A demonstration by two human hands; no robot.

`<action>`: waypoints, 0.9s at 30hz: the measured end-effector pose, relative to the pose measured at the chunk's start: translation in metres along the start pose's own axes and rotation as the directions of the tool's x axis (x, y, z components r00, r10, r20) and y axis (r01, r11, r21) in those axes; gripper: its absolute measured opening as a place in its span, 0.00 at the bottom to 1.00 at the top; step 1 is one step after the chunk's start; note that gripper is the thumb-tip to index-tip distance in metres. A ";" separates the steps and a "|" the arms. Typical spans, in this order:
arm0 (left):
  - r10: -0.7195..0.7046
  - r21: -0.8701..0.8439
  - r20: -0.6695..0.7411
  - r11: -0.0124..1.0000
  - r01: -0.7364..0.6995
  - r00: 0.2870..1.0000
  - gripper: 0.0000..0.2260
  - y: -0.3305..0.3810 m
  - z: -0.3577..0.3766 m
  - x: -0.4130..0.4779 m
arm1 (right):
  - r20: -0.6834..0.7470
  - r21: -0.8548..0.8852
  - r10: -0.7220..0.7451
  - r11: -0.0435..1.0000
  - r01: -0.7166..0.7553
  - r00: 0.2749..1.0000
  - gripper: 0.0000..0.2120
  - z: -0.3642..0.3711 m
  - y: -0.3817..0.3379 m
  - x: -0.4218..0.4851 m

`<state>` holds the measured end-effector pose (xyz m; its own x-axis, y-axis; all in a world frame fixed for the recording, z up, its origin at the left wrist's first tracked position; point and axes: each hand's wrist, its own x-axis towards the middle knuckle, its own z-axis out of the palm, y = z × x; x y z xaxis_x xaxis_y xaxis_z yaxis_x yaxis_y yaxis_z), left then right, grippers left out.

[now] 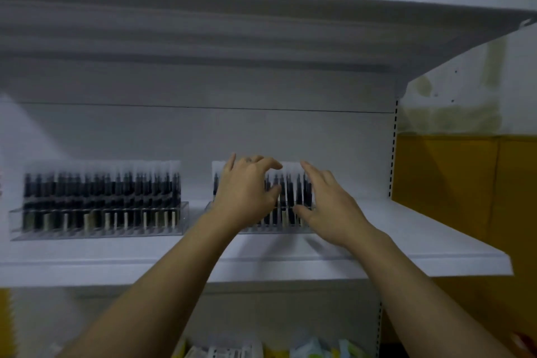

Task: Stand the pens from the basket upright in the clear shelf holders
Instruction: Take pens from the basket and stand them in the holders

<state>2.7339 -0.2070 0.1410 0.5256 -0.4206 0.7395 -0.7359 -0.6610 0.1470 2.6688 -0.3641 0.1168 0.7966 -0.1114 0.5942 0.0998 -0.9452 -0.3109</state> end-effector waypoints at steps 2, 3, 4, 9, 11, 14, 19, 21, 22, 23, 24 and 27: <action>0.001 0.023 -0.024 1.000 0.000 1.000 0.17 -0.006 -0.011 -0.023 | 0.007 0.025 -0.041 0.999 0.040 0.999 0.37 0.002 -0.017 -0.011; -0.001 0.036 -0.025 0.999 0.002 1.000 0.18 -0.010 -0.017 -0.035 | 0.013 0.042 -0.060 0.997 0.060 0.998 0.36 0.004 -0.024 -0.017; -0.010 0.048 -0.019 0.999 0.011 1.000 0.18 -0.013 -0.022 -0.047 | 0.019 0.060 -0.080 0.995 0.079 0.997 0.35 0.007 -0.032 -0.023; -0.085 0.091 0.009 0.992 0.084 0.996 0.18 -0.031 -0.047 -0.107 | 0.101 0.149 -0.138 0.981 0.122 0.985 0.33 0.025 -0.067 -0.055; -0.123 0.111 0.019 0.987 0.120 0.992 0.19 -0.037 -0.054 -0.130 | 0.124 0.165 -0.156 0.977 0.134 0.980 0.33 0.036 -0.080 -0.067; -0.167 0.146 0.036 0.976 0.160 0.985 0.20 -0.047 -0.059 -0.164 | 0.174 0.173 -0.195 0.971 0.165 0.965 0.31 0.057 -0.096 -0.085; -0.295 0.183 0.141 0.946 0.268 0.945 0.22 -0.072 -0.050 -0.221 | 0.334 0.217 -0.215 0.965 0.147 0.918 0.29 0.112 -0.109 -0.114; -0.352 0.193 0.205 0.929 0.315 0.913 0.23 -0.083 -0.039 -0.245 | 0.400 0.197 -0.196 0.972 0.125 0.895 0.28 0.140 -0.108 -0.127; -0.382 0.190 0.240 0.920 0.343 0.892 0.23 -0.090 -0.032 -0.258 | 0.432 0.194 -0.188 0.975 0.112 0.882 0.28 0.154 -0.106 -0.133; -0.411 0.185 0.275 0.910 0.371 0.869 0.24 -0.097 -0.024 -0.270 | 0.462 0.192 -0.180 0.976 0.100 0.868 0.28 0.168 -0.104 -0.140; -0.435 0.184 0.307 0.900 0.395 0.847 0.24 -0.104 -0.016 -0.282 | 0.495 0.190 -0.174 0.978 0.089 0.852 0.28 0.181 -0.102 -0.146; -0.480 0.179 0.385 0.877 0.446 0.788 0.23 -0.125 0.011 -0.314 | 0.596 0.180 -0.154 0.982 0.057 0.788 0.28 0.222 -0.093 -0.164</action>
<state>2.6653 0.0008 -0.1162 0.9318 -0.2538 0.2596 -0.3344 -0.8785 0.3412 2.6618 -0.1894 -0.1163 0.9676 0.2413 0.0738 0.2502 -0.8794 -0.4051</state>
